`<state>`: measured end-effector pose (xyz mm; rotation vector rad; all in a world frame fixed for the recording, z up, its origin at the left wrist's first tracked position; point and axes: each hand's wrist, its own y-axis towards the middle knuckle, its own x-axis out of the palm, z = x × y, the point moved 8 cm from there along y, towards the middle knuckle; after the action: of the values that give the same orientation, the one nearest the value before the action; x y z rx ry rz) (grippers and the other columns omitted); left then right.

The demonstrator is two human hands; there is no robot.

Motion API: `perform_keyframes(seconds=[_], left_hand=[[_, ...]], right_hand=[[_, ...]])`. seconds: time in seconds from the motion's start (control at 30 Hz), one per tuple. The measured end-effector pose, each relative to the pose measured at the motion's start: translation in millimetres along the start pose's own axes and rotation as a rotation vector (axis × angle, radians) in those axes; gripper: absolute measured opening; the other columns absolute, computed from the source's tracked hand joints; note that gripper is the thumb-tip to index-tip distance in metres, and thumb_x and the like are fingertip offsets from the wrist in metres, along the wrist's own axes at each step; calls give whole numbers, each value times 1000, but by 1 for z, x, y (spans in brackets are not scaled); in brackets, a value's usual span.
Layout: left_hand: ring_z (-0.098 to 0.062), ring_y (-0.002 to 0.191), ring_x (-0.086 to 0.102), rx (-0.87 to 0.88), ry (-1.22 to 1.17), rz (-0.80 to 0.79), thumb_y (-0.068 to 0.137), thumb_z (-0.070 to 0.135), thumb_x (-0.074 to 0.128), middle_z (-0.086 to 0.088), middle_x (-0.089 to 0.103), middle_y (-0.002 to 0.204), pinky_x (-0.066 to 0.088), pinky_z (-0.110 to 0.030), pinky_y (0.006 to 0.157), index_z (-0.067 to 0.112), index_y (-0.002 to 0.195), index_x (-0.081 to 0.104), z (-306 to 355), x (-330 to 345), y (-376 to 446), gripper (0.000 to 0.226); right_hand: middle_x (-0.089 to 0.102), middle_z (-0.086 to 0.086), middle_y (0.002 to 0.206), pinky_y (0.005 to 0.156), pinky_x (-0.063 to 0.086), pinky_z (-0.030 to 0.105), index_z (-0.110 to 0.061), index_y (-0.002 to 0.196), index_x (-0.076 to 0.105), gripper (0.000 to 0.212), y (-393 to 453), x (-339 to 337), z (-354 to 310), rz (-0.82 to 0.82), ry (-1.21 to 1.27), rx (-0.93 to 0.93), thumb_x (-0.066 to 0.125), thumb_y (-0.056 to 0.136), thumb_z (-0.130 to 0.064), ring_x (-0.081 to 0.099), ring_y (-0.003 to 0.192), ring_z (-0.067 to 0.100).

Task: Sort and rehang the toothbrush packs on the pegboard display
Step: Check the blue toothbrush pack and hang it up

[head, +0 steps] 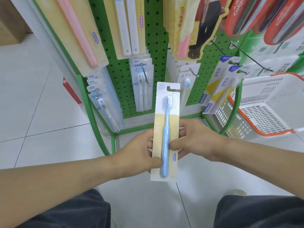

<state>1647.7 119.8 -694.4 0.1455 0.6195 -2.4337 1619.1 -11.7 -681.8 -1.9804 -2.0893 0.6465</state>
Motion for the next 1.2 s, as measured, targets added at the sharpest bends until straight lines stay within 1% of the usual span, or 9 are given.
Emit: perform_keyframes(seconds=[0.1,0.23,0.4,0.6,0.73,0.83,1.0,1.13,1.2], left_hand=[[-4,86,72,-31,29,-46,85,-9,65,3,72,99,58,-24,67,31,136,41,-4,5,3,69],[-18,89,74,-109,56,-70,85,-7,66,-10,72,104,64,-43,71,24,131,45,-16,8,5,59],[-24,96,73,-167,48,-58,77,-12,71,-12,70,108,62,-47,82,25,131,44,-29,7,6,71],[-23,101,73,-192,-16,-14,71,-16,76,-8,74,112,60,-49,89,19,128,49,-31,4,9,72],[-18,104,70,-173,88,-68,71,5,84,-3,67,117,60,-46,88,26,130,42,-24,9,4,75],[-11,99,71,-183,82,-33,73,30,89,4,68,114,59,-38,92,33,132,38,-20,7,2,77],[-20,85,76,-126,-66,118,79,26,85,-7,75,102,64,-39,75,21,121,48,-13,-7,5,56],[-26,93,74,-126,28,13,89,18,77,-10,73,104,62,-44,82,24,123,49,-18,-3,6,44],[-19,99,71,-176,175,-74,92,26,73,-2,69,111,60,-38,89,27,132,45,-25,2,4,49]], right_hand=[[77,20,98,73,64,46,-3,114,67,35,1,-5,4,43,45,16,64,85,17,75,90,36],[76,19,102,75,64,49,-6,112,67,36,2,-2,7,49,10,32,65,83,15,75,91,34],[72,13,85,69,64,52,-9,109,64,44,2,5,9,43,-66,18,70,76,20,74,74,25],[72,15,91,62,64,47,-10,109,65,39,6,-1,7,163,-58,-22,71,77,13,72,67,22],[73,17,92,60,64,49,-10,106,66,31,7,-1,9,168,-66,-19,69,81,8,75,72,28],[71,13,88,55,63,43,-12,107,66,31,6,1,4,149,-149,-46,65,82,6,73,66,21],[73,21,93,62,64,51,-10,109,69,27,1,14,7,32,-126,-4,52,91,2,74,69,29],[77,12,90,66,64,44,-14,109,72,18,0,11,5,18,-148,12,55,102,-18,74,68,23],[77,11,86,63,64,40,-9,107,69,12,1,7,2,37,-146,-9,59,100,-10,74,66,23]])
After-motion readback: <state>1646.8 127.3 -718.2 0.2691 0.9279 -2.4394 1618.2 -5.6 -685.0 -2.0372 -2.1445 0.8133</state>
